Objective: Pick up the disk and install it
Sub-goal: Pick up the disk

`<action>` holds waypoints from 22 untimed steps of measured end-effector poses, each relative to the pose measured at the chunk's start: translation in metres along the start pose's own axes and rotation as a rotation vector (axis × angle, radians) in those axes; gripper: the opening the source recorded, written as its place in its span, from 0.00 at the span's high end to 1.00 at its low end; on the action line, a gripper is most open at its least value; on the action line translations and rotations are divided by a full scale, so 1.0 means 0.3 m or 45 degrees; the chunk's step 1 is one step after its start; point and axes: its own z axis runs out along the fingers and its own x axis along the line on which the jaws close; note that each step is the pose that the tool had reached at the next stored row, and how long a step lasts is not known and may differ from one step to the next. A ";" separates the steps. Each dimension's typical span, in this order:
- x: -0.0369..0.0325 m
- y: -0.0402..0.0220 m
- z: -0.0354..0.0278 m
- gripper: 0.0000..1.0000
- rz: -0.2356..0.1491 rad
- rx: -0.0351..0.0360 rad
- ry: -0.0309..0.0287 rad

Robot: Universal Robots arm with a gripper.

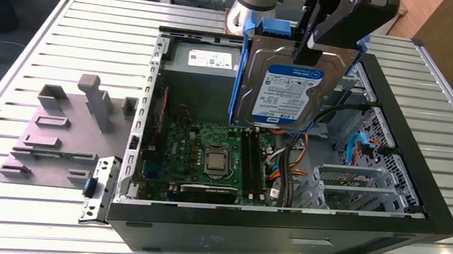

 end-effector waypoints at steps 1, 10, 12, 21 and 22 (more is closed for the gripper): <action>0.001 0.000 0.000 0.65 0.000 0.0000 -0.0001; 0.012 -0.001 -0.001 0.65 0.000 0.0001 0.0000; 0.012 -0.001 -0.001 0.65 0.000 0.0001 -0.0001; 0.013 -0.003 0.010 0.65 0.000 0.0001 0.0000; 0.014 -0.004 0.014 0.65 0.000 0.0001 0.0000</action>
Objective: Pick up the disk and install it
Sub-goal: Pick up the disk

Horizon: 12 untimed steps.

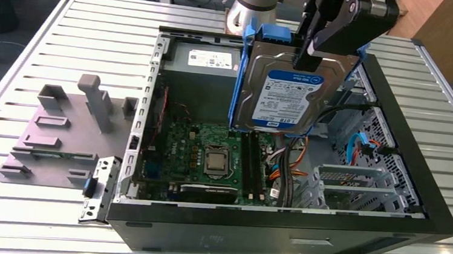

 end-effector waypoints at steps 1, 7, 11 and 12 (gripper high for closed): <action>0.001 0.000 0.004 0.65 0.000 0.0000 0.0000; 0.004 -0.011 0.023 0.65 0.000 -0.0009 0.0000; 0.003 -0.043 0.024 0.65 0.000 -0.0048 0.0001; 0.002 -0.054 0.024 0.65 0.001 -0.0060 0.0003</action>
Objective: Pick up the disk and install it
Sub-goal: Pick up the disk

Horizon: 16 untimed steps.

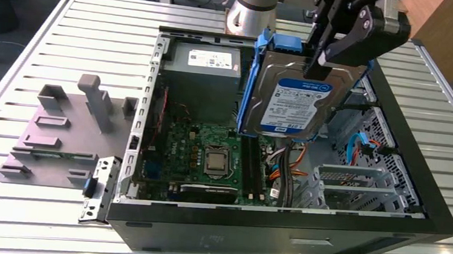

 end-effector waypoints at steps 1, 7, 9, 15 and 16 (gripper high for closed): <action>0.000 -0.010 0.000 0.65 0.000 -0.0006 0.0000; 0.005 -0.037 0.002 0.65 0.000 -0.0014 -0.0002; 0.014 -0.040 0.003 0.65 0.000 -0.0014 -0.0004; 0.060 -0.045 0.003 0.65 0.000 -0.0015 -0.0050; 0.068 -0.045 0.003 0.65 0.000 -0.0016 -0.0064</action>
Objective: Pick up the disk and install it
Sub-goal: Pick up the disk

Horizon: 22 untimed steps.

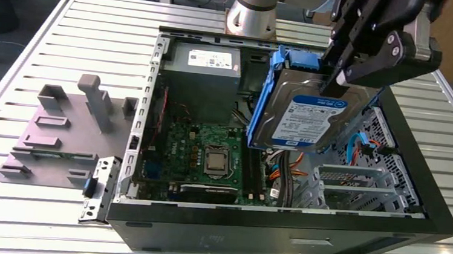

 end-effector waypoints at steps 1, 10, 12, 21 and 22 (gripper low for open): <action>0.009 -0.001 0.000 0.65 0.000 -0.0001 -0.0013; 0.078 -0.006 0.004 0.65 -0.001 -0.0005 -0.0106; 0.088 -0.008 0.007 0.65 -0.001 -0.0006 -0.0111; 0.092 -0.075 0.016 0.65 0.000 -0.0041 -0.0108; 0.092 -0.087 0.017 0.65 0.000 -0.0047 -0.0111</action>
